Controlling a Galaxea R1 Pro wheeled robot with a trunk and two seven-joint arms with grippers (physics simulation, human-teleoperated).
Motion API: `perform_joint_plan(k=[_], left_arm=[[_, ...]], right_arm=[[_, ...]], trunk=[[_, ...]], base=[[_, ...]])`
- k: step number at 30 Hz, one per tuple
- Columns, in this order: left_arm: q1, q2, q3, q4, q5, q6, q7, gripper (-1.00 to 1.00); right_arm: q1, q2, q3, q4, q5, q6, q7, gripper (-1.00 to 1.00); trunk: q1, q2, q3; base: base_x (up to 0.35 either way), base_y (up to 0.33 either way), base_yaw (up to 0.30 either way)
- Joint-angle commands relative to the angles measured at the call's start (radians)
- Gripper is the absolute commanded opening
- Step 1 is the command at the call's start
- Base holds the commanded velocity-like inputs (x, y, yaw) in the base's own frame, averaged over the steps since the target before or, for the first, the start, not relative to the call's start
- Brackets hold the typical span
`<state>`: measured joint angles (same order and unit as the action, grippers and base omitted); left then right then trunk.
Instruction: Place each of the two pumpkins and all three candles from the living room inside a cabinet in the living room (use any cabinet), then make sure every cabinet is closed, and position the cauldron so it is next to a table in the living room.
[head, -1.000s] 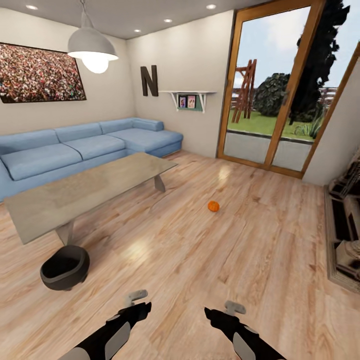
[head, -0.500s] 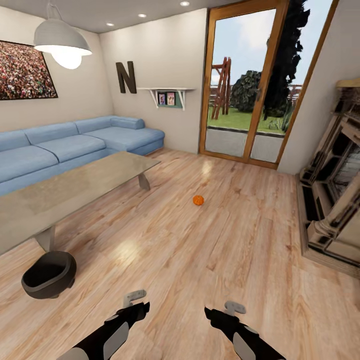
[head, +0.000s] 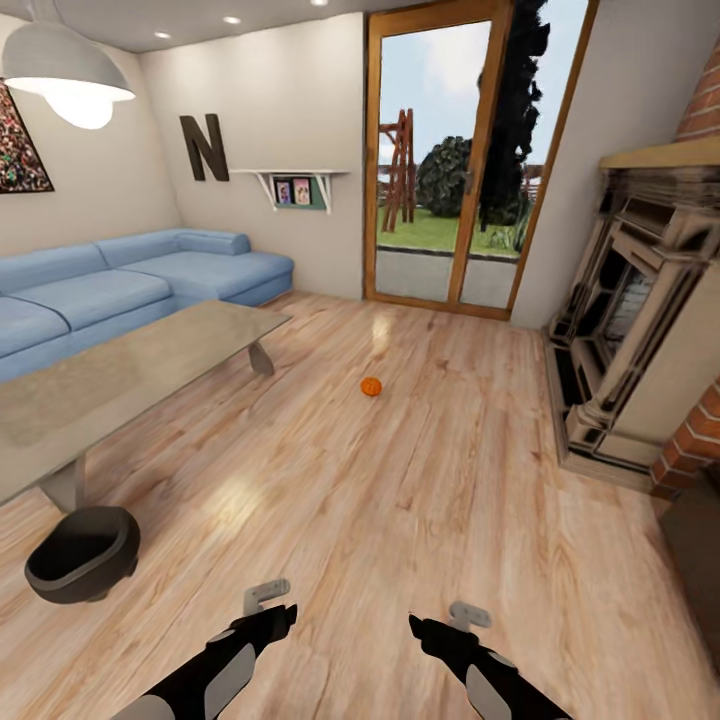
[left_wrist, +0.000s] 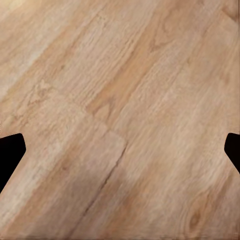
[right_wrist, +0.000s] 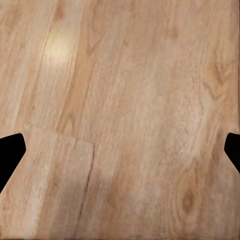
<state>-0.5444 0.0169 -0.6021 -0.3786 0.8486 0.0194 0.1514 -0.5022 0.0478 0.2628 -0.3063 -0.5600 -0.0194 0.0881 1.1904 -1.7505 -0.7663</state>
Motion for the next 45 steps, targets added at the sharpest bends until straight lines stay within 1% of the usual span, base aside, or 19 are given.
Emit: perform_joint_plan(k=[1,45], left_arm=[[0.0,0.002,-0.008,-0.003,0.007,0.002,0.008,1.0],[0.0,0.002,-0.008,-0.002,0.007,0.002,0.01,1.0]], right_arm=[[-0.001,0.0,0.006,0.001,-0.009,-0.002,0.001,1.0],[-0.001,0.0,0.004,0.022,-0.009,-0.002,0.001,1.0]], trunk=[[-0.001,0.0,-0.002],[-0.001,0.0,-0.046]], base=[[-0.243,0.216,-0.253],[-0.243,0.216,-0.237]])
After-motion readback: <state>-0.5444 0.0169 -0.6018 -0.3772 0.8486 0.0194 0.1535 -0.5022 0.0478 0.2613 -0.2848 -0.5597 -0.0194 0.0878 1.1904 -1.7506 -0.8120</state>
